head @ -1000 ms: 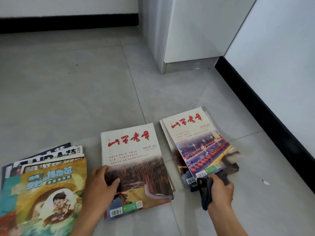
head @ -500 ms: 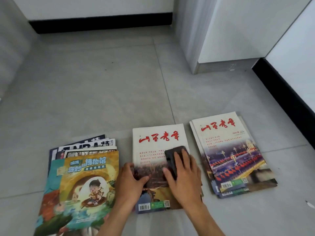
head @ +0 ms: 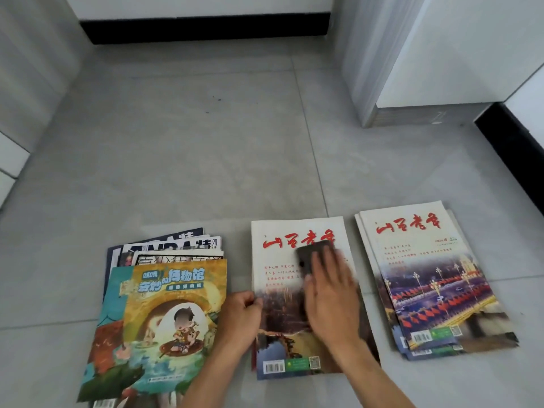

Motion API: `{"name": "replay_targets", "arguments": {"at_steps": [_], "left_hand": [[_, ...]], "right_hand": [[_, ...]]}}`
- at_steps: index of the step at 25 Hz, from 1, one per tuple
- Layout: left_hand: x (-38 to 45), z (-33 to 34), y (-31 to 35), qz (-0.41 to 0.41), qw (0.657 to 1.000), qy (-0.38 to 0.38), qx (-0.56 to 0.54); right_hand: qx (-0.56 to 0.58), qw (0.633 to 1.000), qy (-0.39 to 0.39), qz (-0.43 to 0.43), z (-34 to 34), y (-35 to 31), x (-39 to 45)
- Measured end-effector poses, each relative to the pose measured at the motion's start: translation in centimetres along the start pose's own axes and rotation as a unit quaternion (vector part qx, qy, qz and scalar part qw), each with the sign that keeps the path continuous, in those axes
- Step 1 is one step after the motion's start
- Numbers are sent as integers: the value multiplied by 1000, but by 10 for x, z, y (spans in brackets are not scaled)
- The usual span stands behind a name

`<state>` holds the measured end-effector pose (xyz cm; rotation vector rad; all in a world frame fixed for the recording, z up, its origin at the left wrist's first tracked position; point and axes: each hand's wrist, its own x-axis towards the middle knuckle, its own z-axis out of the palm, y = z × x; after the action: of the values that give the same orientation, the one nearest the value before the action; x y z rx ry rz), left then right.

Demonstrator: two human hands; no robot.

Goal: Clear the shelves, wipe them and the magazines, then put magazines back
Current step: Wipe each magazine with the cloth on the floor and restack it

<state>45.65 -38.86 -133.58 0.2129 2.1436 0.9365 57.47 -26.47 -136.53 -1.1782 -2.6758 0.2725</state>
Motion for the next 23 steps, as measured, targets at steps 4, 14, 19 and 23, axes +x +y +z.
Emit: {"name": "replay_targets", "arguments": {"at_steps": [4,14,19,23], "left_hand": [[4,-1,-4,-21,997,32,-67],[7,-3,-8,-38,993,21,-111],[6,-4,-8,-11,999,-1,-44],[6,-1,-7,12,999,6,-45]], "right_hand": [[45,975,-36,-216,4,2,11],[42,957,-8,-288,25,-20,51],[17,997,37,62,15,0,77],[31,968,-32,-248,30,-50,66]]}}
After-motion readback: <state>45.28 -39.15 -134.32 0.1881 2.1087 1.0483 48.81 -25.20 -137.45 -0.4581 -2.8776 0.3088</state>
